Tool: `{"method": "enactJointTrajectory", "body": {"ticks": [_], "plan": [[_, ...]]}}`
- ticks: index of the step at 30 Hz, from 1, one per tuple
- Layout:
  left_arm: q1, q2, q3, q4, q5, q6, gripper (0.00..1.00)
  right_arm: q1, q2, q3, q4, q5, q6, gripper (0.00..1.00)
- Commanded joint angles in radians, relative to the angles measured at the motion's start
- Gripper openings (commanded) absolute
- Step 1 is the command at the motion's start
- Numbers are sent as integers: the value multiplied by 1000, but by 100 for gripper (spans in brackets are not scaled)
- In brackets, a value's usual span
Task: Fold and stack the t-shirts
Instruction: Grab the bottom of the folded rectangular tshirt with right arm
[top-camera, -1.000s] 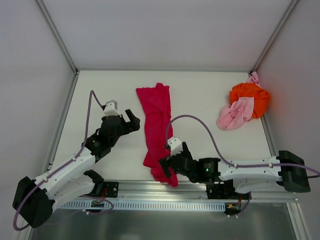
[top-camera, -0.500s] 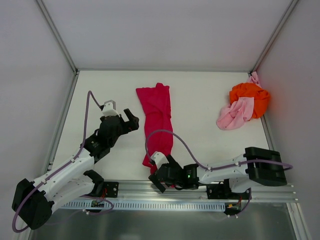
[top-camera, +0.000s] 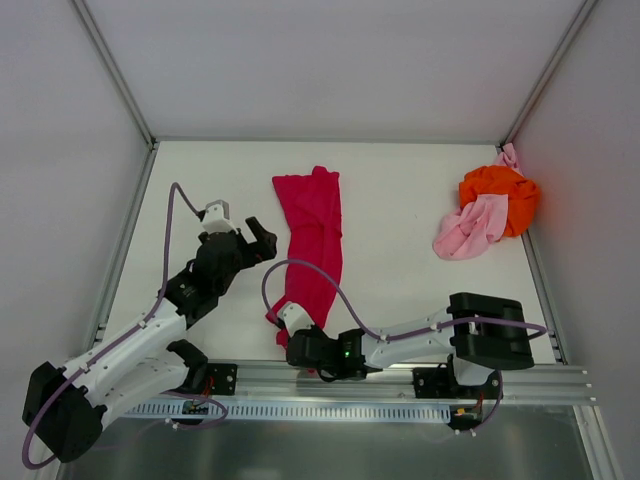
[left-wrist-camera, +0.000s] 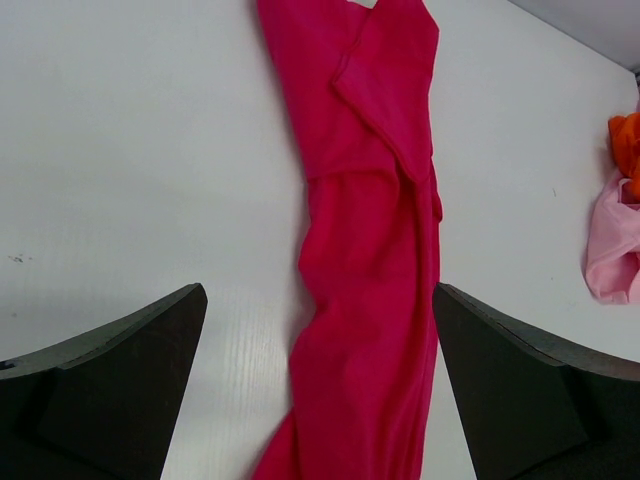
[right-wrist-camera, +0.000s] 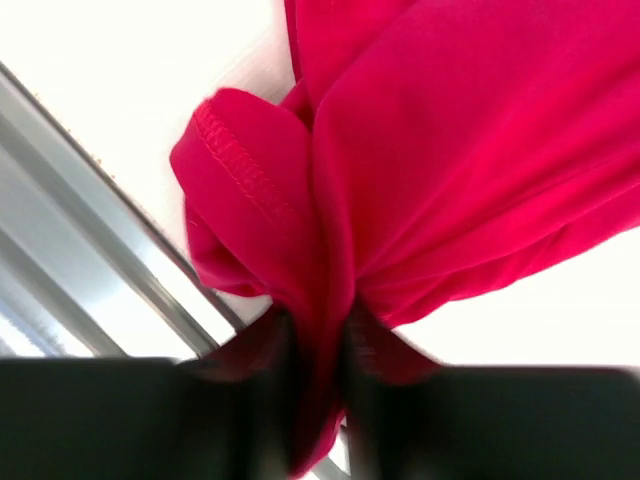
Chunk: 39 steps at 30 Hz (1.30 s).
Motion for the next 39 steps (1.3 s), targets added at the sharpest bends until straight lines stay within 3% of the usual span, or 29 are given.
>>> {"method": "enactJointTrajectory", "body": {"ticks": [1, 9, 14, 21, 26, 34, 39], "plan": [[-9, -42, 4, 6, -44, 14, 99, 6, 60, -10, -85, 48, 21, 13], [-9, 0, 13, 55, -46, 67, 99, 77, 16, 1, -151, 169, 21, 1], [-9, 140, 49, 135, 67, 113, 99, 103, -43, 1, -189, 212, 21, 1], [14, 267, 64, 184, 91, 97, 99, 135, -185, -11, -270, 292, 29, 1], [20, 220, 53, 172, 71, 83, 99, 146, -270, 9, -300, 327, -5, 1], [20, 108, 7, 138, 22, 60, 99, 137, -262, 121, -421, 517, -28, 1], [20, 27, -31, 126, 9, 34, 99, 48, -248, 196, -352, 582, -161, 1]]}}
